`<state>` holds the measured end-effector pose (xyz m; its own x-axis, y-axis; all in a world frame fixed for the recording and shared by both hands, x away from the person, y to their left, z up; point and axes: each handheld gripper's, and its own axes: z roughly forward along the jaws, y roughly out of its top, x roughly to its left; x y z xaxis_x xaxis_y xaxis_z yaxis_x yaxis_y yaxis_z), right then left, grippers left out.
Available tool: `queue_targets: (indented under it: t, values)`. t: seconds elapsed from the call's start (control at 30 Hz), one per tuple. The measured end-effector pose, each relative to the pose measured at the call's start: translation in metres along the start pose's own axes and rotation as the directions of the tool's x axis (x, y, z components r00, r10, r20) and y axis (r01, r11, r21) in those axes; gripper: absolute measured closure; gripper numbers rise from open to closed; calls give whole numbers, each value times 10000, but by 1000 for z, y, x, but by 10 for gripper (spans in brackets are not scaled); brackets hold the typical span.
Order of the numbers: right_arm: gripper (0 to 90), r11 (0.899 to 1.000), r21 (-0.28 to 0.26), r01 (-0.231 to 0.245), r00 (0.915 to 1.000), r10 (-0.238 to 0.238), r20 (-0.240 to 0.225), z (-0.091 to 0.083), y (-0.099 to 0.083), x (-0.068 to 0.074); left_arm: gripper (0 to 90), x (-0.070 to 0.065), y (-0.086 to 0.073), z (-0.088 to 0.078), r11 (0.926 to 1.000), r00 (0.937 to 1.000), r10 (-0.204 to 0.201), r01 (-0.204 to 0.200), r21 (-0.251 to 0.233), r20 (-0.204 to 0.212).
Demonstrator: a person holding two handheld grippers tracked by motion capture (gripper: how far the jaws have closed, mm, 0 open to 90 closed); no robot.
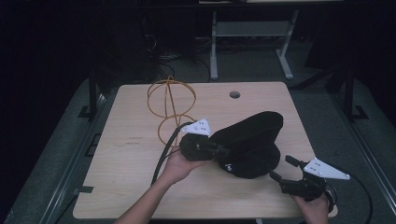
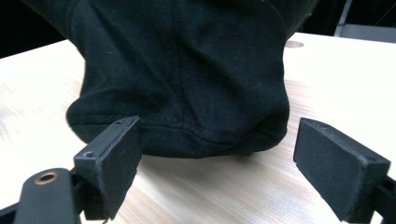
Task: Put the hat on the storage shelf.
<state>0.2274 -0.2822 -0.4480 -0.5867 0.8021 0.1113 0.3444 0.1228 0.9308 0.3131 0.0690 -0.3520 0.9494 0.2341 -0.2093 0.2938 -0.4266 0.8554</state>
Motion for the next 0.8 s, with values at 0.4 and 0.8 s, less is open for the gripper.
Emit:
queue_targets:
  t: [0.4, 0.8]
  values:
    - [548, 9994, 15, -344, 9916, 343, -1244, 22, 0, -10, 857, -1, -1, 4, 9999, 9999, 111, -112, 46, 50]
    - [869, 9986, -113, 510, 9911, -520, -1226, 18, 3, 0, 852, -4, -5, 1, 9990, 9992, 361, -358, 266, -140]
